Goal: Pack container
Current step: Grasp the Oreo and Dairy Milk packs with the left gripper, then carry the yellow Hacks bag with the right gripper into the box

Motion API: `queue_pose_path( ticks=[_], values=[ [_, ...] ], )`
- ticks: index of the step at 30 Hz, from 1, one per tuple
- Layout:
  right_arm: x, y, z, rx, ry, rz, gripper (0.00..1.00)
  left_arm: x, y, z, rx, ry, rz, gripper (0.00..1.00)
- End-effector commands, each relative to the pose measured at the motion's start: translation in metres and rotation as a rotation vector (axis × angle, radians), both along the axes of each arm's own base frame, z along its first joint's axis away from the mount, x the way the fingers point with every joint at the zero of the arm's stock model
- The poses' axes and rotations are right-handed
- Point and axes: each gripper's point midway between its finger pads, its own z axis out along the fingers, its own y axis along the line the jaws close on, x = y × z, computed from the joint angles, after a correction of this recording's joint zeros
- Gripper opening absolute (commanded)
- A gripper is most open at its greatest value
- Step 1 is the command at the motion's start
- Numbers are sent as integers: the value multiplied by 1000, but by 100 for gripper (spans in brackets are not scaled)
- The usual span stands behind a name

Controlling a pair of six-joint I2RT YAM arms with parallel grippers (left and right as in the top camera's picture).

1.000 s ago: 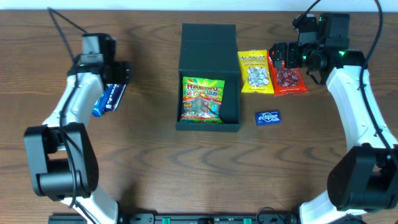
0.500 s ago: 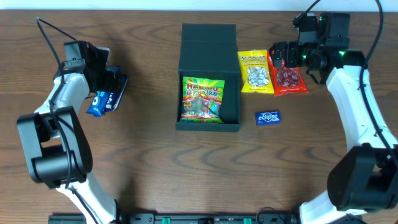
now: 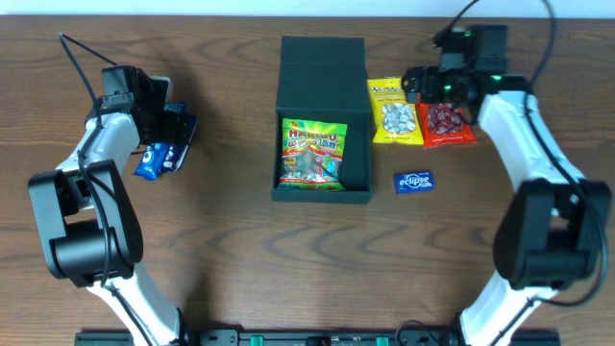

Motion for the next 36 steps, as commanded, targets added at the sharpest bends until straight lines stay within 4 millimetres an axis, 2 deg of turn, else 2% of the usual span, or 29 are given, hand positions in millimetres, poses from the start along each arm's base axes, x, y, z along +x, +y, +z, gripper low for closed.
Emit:
queue_pose_path(
  ticks=[1, 3, 5, 11, 16, 20, 22, 25, 30, 32, 36],
  values=[
    [3, 22, -16, -4, 15, 27, 91, 9, -2, 12, -10, -31, 8, 95],
    [4, 31, -32, -9, 34, 41, 86, 11, -5, 16, -10, -41, 0, 95],
    [4, 30, -51, -28, 74, 5, 83, 15, -10, 24, -7, -61, -10, 95],
    [-1, 32, -86, -73, 137, -6, 77, 23, -18, 50, -5, -120, -18, 95],
    [-4, 30, -105, -121, 169, -18, 67, 25, -19, 71, -9, -165, -2, 95],
    [-8, 31, -117, -123, 195, -14, 53, 25, -19, 88, -3, -203, -3, 95],
    [-8, 31, -118, -116, 202, -27, 42, 26, -19, 97, -1, -221, -3, 95],
    [-7, 31, -117, -111, 197, -32, 31, 28, -19, 108, -7, -252, 12, 95],
    [-7, 31, -107, -112, 199, -32, 1, 31, -21, 119, -25, -288, 18, 95],
    [-5, 32, -95, -112, 195, -32, 1, 32, -21, 122, -25, -296, 19, 95],
    [7, 33, -54, -107, 145, -29, 1, 33, -21, 127, -22, -315, 18, 95]
  ],
)
